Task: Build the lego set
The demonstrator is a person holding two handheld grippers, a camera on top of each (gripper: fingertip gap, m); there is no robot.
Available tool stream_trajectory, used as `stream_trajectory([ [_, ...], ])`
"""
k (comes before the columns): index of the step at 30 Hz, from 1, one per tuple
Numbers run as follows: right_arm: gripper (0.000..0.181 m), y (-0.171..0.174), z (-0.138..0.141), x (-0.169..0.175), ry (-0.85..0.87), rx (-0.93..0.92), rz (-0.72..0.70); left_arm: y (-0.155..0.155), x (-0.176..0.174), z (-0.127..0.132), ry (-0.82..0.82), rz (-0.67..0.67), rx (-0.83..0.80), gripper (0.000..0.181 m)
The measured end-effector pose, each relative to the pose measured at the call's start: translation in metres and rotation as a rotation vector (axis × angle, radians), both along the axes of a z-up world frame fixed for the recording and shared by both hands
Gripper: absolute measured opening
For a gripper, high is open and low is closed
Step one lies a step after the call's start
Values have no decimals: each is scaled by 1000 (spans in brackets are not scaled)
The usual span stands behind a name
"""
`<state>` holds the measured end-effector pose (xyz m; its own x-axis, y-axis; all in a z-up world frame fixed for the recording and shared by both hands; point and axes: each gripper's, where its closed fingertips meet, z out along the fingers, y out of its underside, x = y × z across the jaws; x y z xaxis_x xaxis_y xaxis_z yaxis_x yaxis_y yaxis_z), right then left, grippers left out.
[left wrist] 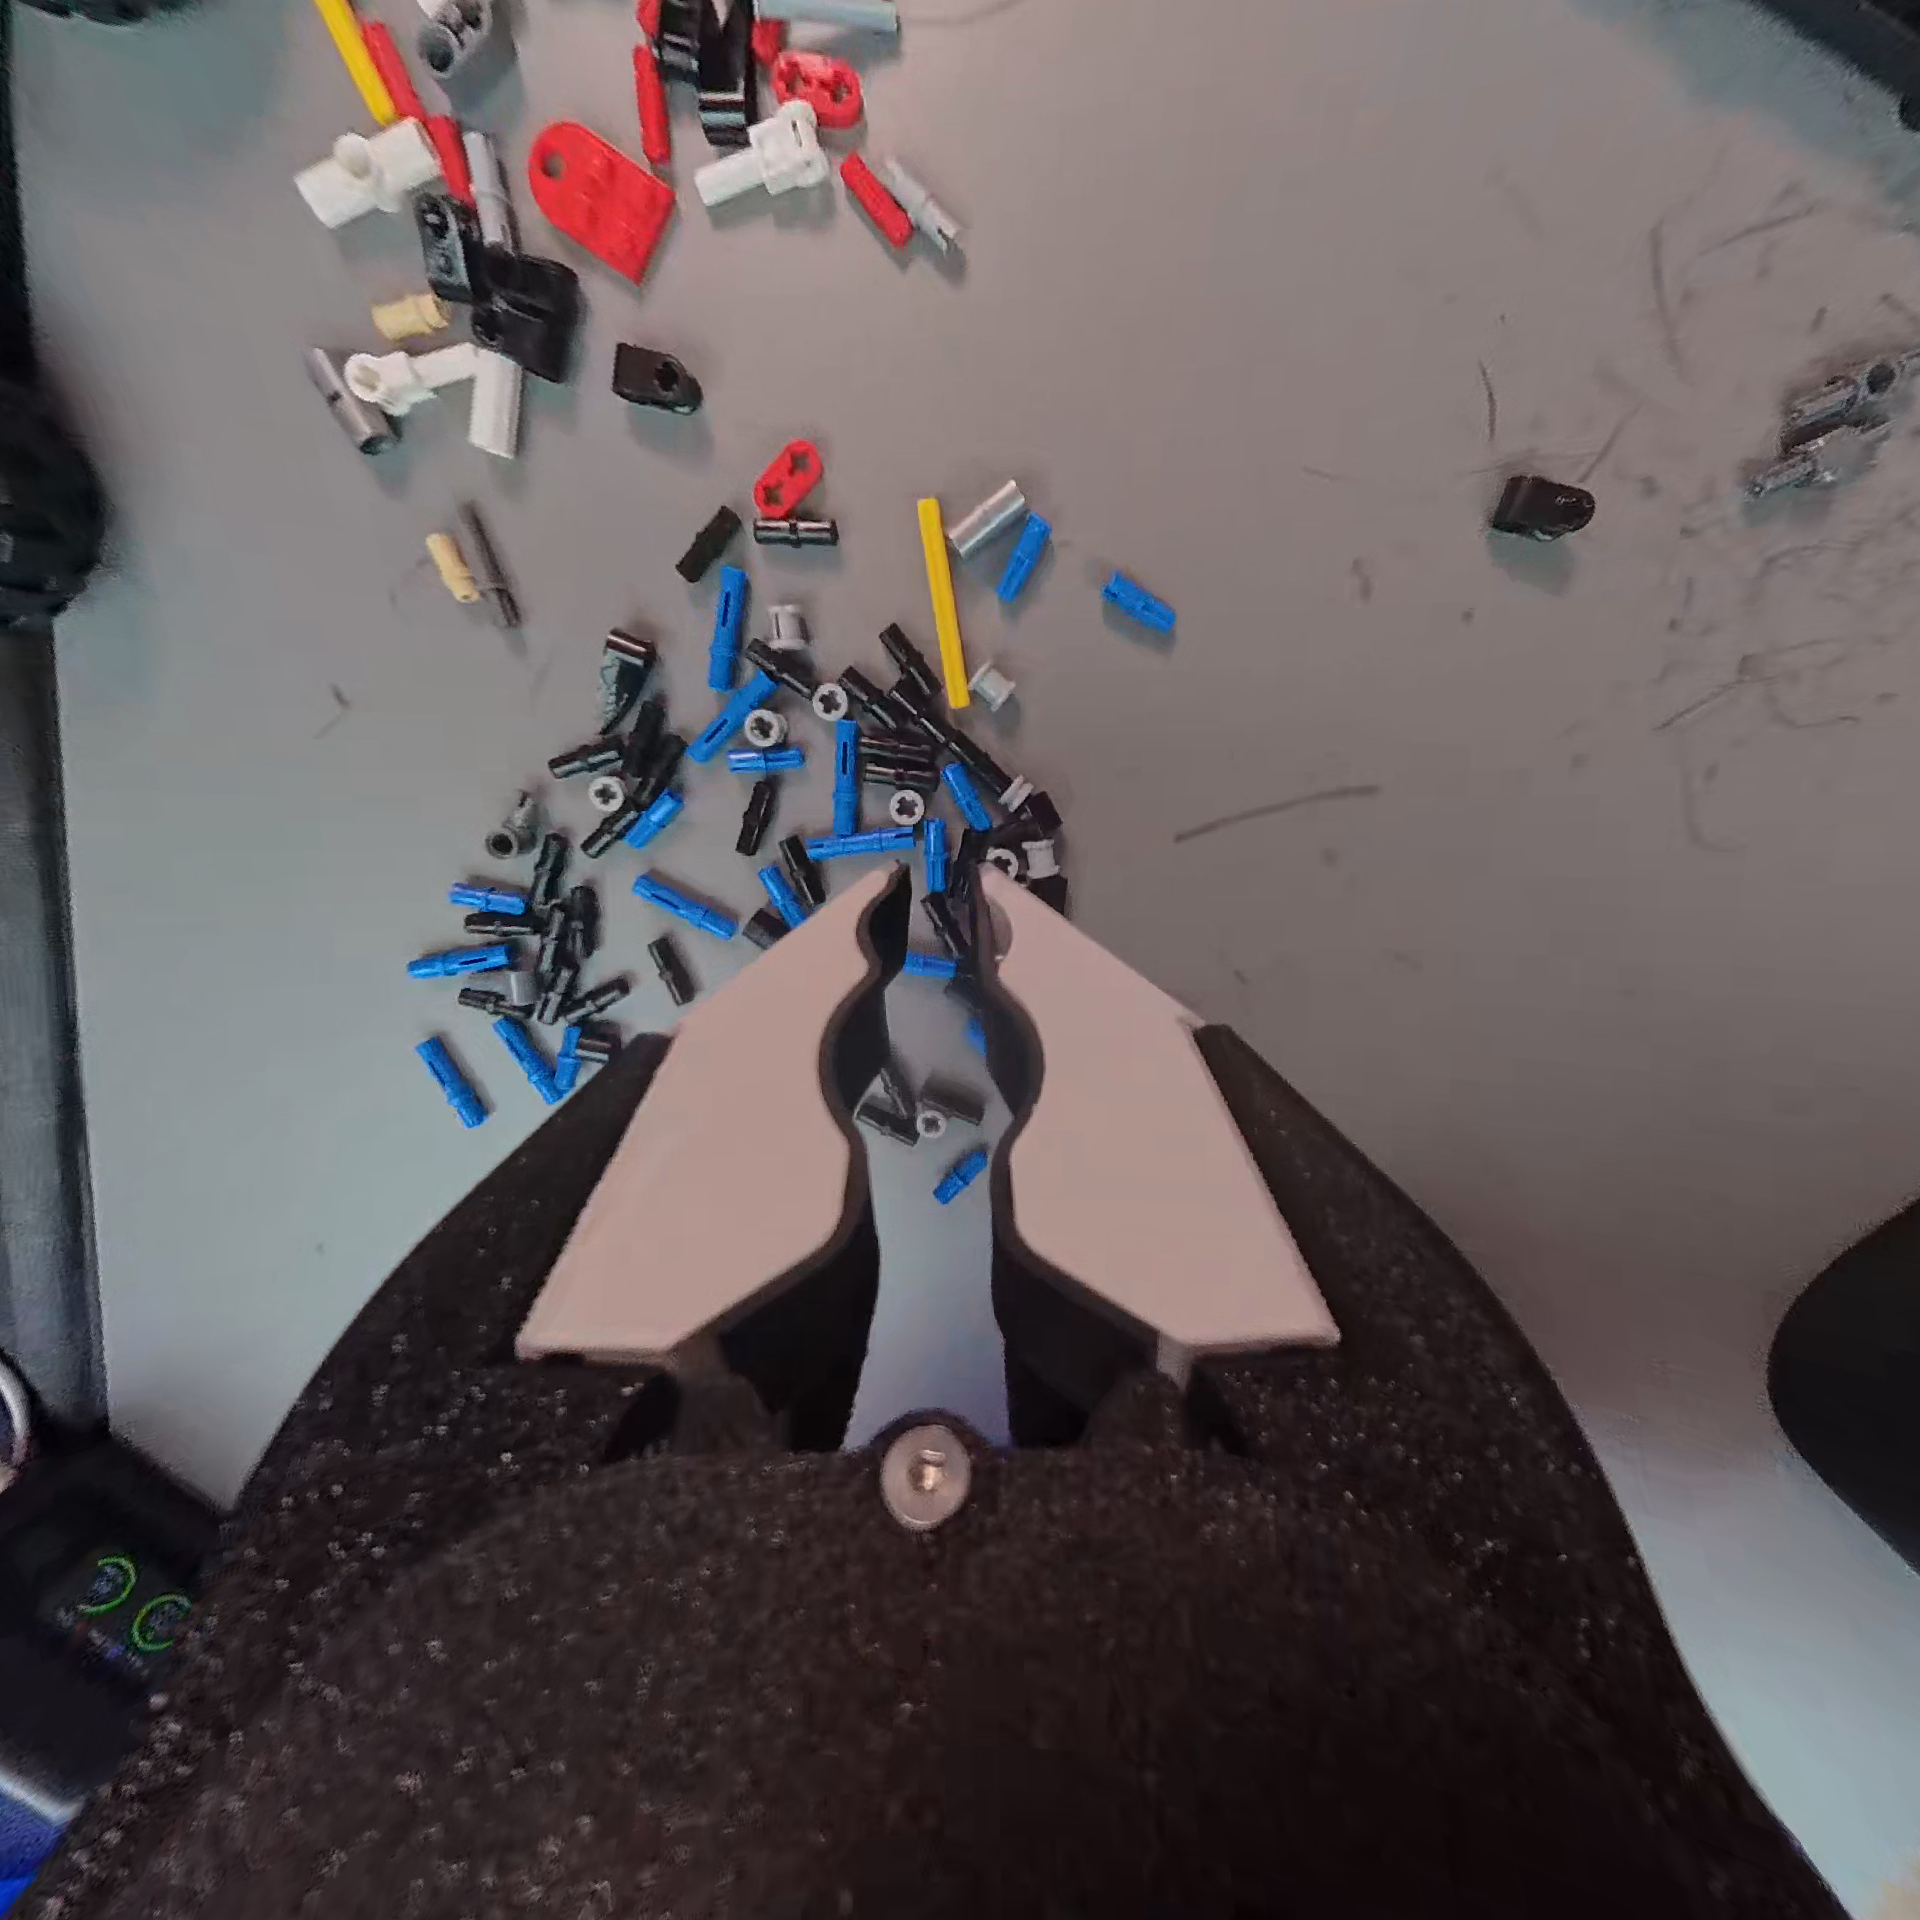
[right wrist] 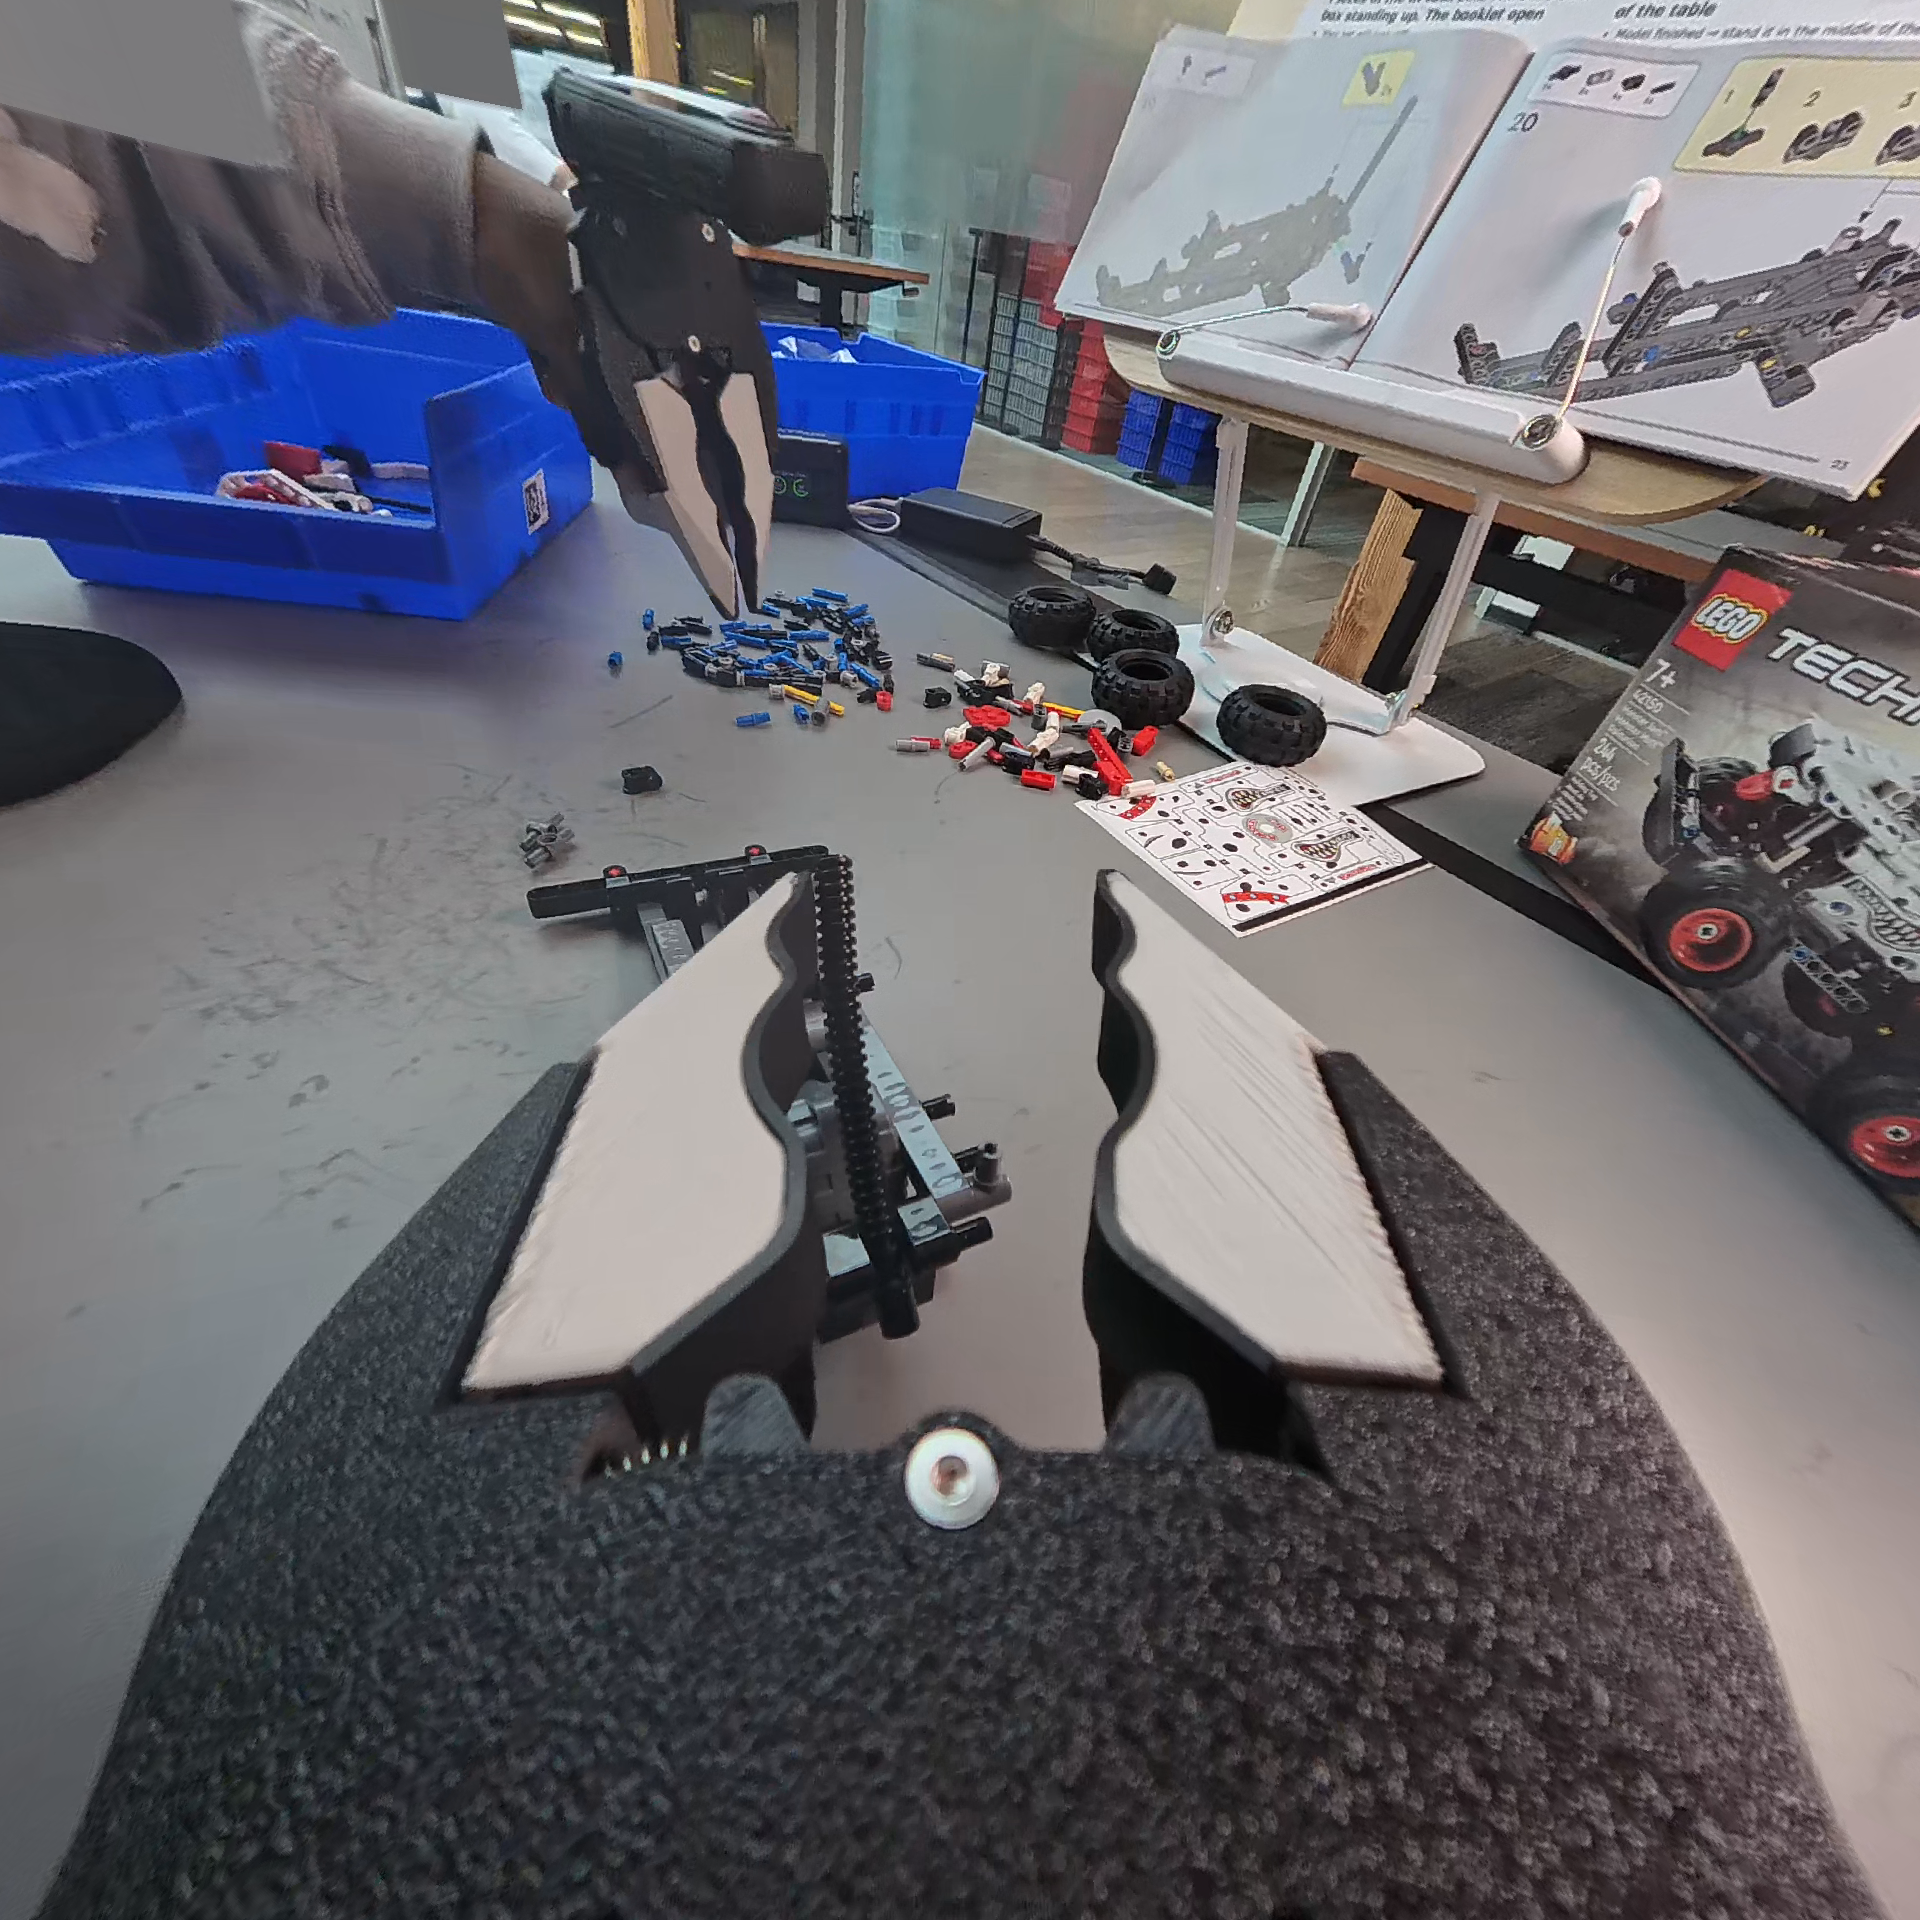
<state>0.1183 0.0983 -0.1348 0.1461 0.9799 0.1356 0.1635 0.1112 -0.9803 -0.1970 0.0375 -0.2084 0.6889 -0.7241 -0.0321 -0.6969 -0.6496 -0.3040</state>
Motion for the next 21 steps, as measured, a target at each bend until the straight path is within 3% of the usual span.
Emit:
stream_trajectory([
  [4, 52, 1, -4, 0, -14, -3, 3, -3, 8, -15, -6, -45, -69, 17],
  [12, 50, 2, -8, -1, -19, -23, 16, -18, 9, -23, 39, -122, -110, 25],
  [16, 50, 2, -9, 0, -21, -21, 12, -22, -3, -30, 91, -121, -118, 13],
  [21, 50, 2, -9, 0, -24, -21, 12, -19, -11, -19, 49, -70, -85, 25],
])
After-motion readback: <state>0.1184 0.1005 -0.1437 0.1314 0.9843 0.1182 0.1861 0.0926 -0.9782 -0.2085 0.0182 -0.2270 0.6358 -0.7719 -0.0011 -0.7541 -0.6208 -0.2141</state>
